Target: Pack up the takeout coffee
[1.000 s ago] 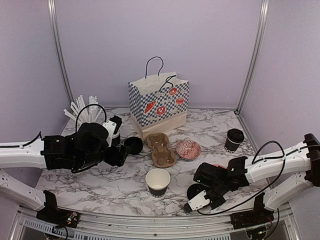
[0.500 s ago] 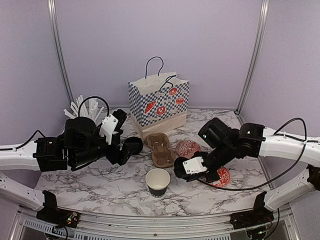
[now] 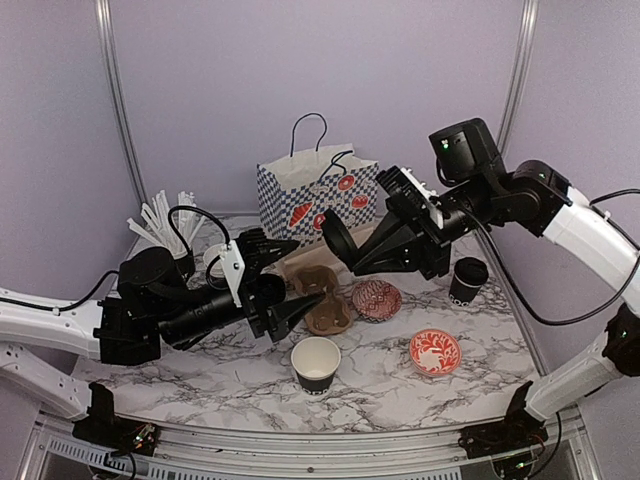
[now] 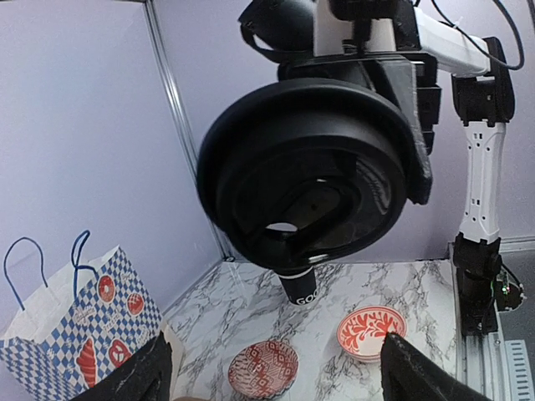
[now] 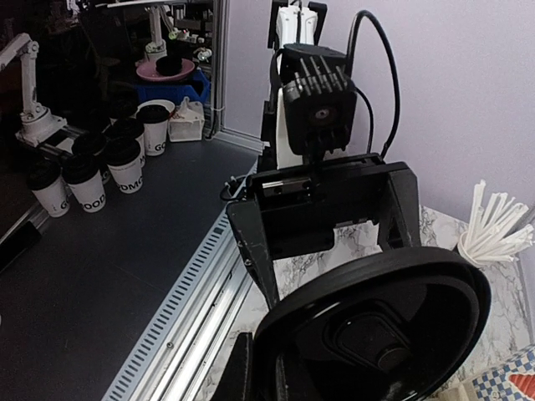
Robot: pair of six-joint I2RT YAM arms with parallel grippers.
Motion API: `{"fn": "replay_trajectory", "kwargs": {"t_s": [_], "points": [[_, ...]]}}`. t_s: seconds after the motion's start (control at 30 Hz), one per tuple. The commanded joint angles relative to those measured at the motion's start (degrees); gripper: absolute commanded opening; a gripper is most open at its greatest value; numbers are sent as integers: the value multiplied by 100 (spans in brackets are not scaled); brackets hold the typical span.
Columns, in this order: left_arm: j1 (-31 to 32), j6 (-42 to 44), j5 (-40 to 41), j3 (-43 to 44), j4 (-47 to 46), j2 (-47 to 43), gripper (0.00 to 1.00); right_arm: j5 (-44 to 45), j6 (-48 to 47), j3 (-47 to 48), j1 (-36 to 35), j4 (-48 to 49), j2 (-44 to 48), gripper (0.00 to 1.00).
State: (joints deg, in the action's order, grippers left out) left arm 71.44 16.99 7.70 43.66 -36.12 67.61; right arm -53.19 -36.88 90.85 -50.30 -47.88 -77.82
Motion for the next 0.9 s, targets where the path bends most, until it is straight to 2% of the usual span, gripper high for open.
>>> {"fn": "replay_trajectory", "kwargs": {"t_s": [0.0, 0.27, 0.87], "points": [[168, 379, -197, 280, -1100, 284, 87, -1391, 376, 244, 339, -196, -247, 0], [372, 489, 166, 370, -2062, 727, 86, -1361, 389, 212, 391, -158, -268, 0], [501, 848, 464, 875, -2132, 1366, 84, -1378, 624, 170, 408, 80, -328, 0]]}}
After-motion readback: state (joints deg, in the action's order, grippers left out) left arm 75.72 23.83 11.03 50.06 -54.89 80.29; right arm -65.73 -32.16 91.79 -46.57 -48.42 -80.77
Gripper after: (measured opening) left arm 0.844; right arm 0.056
